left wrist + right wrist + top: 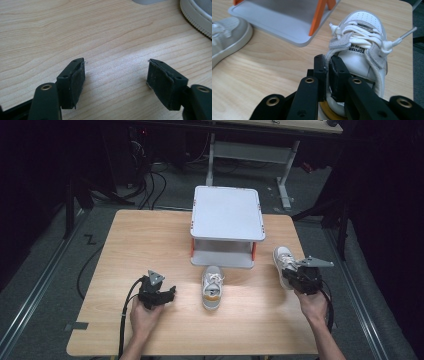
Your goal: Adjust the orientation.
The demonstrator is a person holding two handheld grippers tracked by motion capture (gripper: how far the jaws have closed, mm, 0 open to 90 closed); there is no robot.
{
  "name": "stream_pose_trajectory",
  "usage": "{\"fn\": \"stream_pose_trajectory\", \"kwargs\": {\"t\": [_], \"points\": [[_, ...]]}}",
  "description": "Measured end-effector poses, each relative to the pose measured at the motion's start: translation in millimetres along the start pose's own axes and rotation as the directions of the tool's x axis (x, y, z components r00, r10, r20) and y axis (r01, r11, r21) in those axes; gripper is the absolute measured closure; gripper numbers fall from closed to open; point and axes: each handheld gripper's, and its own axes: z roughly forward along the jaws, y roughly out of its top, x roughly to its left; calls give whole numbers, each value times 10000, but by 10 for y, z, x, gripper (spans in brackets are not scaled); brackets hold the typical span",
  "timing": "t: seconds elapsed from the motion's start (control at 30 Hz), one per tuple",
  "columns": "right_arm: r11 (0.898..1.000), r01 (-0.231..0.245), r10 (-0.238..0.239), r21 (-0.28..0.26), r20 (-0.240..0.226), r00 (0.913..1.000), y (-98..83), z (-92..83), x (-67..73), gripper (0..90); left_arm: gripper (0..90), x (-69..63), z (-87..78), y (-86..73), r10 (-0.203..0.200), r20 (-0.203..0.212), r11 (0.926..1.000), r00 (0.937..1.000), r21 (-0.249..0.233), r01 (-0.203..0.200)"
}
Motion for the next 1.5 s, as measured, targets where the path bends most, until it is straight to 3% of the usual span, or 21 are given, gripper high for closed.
{"fn": "stream_pose_trajectory", "kwargs": {"t": [0.47,0.5,0.57,0.67,0.73,0.83,0.97,1.1,1.5], "points": [[9994,344,-347,-62,-404,9986,-110,-171,453,842,309,4,-2,-1,-43,30,10000,10000,-10,43],[9994,339,-343,-71,-622,9975,-120,-175,557,843,310,4,-2,-1,-43,28,10000,10000,-8,43],[9991,419,-423,-75,-690,9967,-124,-177,604,842,310,2,-1,-1,-40,18,10000,10000,-4,40],[9964,836,-842,-101,-1170,9896,-141,-164,860,841,310,2,-1,-1,-31,12,10000,10000,-8,31],[9961,885,-886,-61,-1248,9882,-137,-148,913,841,309,2,-1,-1,-35,14,10000,10000,-2,35],[9933,1147,-1119,122,-1387,9840,-101,-29,1076,841,308,1,-1,-1,-24,10,10000,10000,-6,24],[9928,1164,-1107,271,-1574,9813,-52,95,1190,841,310,1,-1,0,-18,6,10000,10000,0,18],[9891,1384,-1298,502,-1458,9808,-1,239,1322,841,311,0,0,0,-9,-4,10000,10000,0,9],[9879,1165,-1037,1020,-1228,9870,80,502,1563,828,310,2,-1,0,-8,6,10000,10000,4,8]]}}
